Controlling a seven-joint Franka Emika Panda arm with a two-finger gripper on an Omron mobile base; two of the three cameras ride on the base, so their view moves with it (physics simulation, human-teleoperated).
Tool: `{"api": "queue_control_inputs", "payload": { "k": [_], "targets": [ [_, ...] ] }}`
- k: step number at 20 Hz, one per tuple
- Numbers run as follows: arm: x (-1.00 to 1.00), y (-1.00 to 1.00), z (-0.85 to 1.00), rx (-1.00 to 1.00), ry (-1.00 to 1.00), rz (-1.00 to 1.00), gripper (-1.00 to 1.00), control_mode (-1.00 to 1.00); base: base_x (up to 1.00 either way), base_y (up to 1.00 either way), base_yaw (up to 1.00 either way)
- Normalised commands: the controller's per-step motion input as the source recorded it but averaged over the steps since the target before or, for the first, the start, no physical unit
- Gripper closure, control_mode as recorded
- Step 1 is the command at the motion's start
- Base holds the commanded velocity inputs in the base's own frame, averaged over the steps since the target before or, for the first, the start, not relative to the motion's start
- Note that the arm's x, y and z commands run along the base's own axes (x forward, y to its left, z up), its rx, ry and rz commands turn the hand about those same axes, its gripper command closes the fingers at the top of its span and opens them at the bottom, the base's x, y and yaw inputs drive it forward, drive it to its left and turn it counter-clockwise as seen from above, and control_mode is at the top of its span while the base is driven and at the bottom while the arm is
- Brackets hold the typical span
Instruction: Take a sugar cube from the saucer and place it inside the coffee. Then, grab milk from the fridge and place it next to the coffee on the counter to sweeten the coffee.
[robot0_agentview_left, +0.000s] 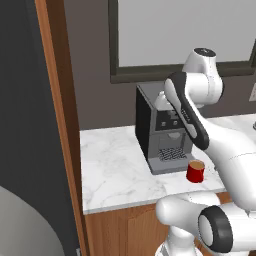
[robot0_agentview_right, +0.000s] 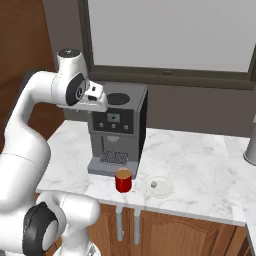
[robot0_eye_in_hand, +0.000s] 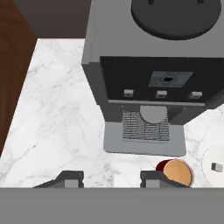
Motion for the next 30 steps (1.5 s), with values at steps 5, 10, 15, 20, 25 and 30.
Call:
{"api": "queue_control_inputs", "payload": {
  "k": [5,10,15,20,25,30],
  "targets": [
    [-0.38,-0.16,-0.21,0.0,-0.06,0.0,-1.0,-1.0,0.0,0.0,0.0],
    [-0.91,-0.93,-0.44,0.06,-0.07,-0.02,-1.0,-1.0,0.0,0.0,0.0],
    [-0.16,-1.0,-0.57,0.11,0.0,0.0,-1.0,-1.0,0.0,0.0,0.0],
    [0.06,-0.98,-0.52,0.0,0.09,-0.01,-1.0,-1.0,0.0,0.0,0.0],
    [0.17,-0.94,-0.2,0.02,0.14,-0.01,-1.0,-1.0,0.0,0.0,0.0],
    [-0.01,-0.46,-0.51,-0.01,0.23,-0.03,-1.0,-1.0,0.0,0.0,0.0]
  ]
}}
